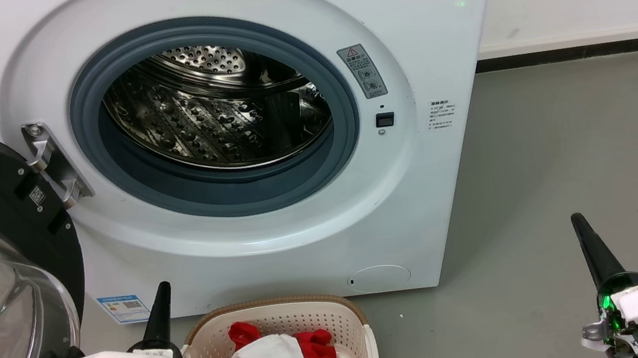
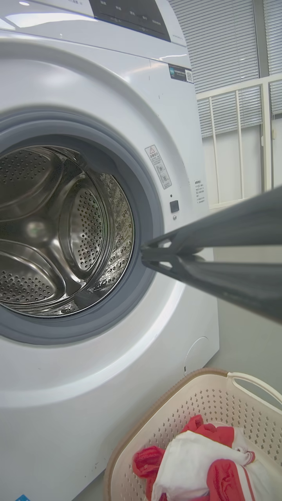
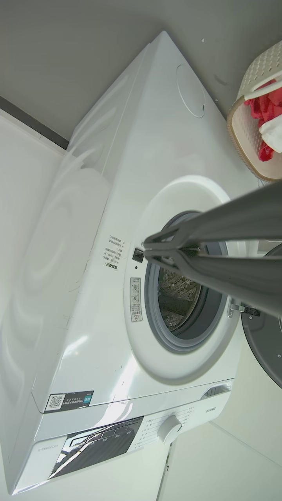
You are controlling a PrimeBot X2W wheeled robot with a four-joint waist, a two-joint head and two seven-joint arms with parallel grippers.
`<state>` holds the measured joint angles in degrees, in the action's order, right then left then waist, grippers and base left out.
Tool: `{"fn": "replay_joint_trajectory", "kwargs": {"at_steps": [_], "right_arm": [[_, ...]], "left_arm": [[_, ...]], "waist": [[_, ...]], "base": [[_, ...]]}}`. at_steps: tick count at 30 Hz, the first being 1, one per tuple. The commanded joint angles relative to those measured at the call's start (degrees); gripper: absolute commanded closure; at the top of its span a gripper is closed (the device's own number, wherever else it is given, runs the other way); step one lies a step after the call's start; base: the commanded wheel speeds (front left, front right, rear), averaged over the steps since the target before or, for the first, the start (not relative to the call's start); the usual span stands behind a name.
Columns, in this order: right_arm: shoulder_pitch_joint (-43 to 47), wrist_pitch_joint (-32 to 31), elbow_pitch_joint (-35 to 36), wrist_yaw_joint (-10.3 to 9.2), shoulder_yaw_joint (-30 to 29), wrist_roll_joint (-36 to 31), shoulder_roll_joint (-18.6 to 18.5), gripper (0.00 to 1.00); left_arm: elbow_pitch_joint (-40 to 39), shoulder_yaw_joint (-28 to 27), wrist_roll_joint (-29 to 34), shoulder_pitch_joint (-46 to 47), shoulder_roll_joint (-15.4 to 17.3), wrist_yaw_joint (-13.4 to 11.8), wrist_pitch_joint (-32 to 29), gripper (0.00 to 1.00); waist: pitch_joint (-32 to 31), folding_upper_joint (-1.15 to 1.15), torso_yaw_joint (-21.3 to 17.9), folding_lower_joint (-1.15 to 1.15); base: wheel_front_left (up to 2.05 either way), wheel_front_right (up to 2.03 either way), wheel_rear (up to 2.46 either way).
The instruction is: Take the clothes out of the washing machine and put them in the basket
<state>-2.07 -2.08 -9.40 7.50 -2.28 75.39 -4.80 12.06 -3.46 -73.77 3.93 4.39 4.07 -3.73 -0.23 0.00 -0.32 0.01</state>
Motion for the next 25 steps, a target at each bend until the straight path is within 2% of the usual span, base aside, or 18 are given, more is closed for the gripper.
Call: {"fn": "replay_joint_trajectory", "kwargs": {"at_steps": [1, 25], "right_arm": [[-1.28, -0.19, 0.0, -0.01, -0.18, 1.06, -0.22, 1.0], [-3.22, -1.73, -2.95, -0.01, -1.31, 12.37, 0.07, 1.0]], "left_arm": [[-0.17, -0.32, -1.03, 1.18, -0.17, 0.55, -0.19, 1.0], [1.27, -2.19, -12.11, 2.16, -1.05, 2.49, -1.99, 1.0]], "waist": [[0.01, 0.0, 0.01, -0.01], [0.24, 0.0, 0.19, -0.01]], "base": [[0.0, 0.0, 0.0], [0.0, 0.0, 0.0]]}}
